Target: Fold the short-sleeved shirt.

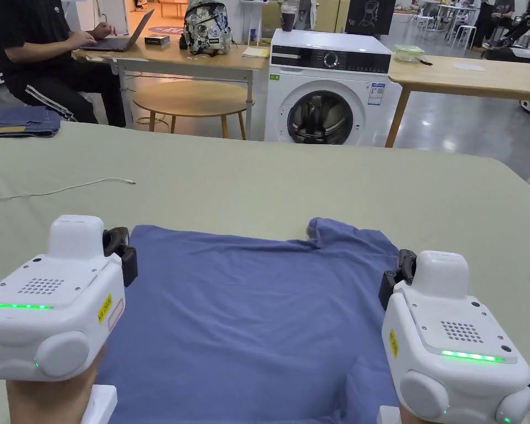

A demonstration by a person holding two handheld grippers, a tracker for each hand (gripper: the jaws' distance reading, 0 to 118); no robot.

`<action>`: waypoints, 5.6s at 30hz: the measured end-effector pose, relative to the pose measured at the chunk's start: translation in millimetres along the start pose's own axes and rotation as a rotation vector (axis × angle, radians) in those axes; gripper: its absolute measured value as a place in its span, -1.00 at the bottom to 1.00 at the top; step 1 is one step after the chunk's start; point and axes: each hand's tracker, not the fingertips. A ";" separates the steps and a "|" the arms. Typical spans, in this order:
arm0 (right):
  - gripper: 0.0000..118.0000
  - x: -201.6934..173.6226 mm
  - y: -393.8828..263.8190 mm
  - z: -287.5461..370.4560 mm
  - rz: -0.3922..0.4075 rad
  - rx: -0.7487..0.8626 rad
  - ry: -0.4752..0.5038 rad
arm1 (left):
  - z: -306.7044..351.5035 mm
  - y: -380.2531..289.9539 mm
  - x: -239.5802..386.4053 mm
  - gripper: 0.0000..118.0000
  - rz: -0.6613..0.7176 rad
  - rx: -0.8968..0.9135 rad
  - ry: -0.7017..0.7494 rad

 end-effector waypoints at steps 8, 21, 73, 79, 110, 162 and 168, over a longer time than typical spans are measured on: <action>-1.00 -2.6 -5.1 -10.8 0.066 -0.070 0.042 | -1.5 -28.3 -54.2 -1.00 -0.045 -0.512 -0.050; -1.00 -6.0 -23.4 -17.7 0.094 -0.177 0.053 | -8.2 -101.7 -96.0 0.16 0.102 -0.938 0.036; -0.88 128.8 -75.8 -30.6 0.025 -0.868 0.056 | -16.9 -70.2 -81.7 -1.00 0.083 -0.772 -0.011; -0.88 121.6 -44.3 -56.1 -0.010 -0.800 0.058 | -47.5 -44.0 -85.8 -1.00 0.125 -0.690 -0.036; -0.04 91.5 -55.5 -240.3 0.018 -0.789 -0.005 | -224.6 -46.1 -73.2 -0.52 0.128 -0.753 0.014; -1.00 53.4 -33.8 -125.5 0.036 -0.385 0.028 | -174.7 -80.4 -46.4 -0.93 -0.037 -0.972 0.006; -0.74 90.3 -24.6 -140.8 0.013 -0.556 0.026 | -164.8 -75.2 -61.3 -1.00 -0.006 -0.909 0.005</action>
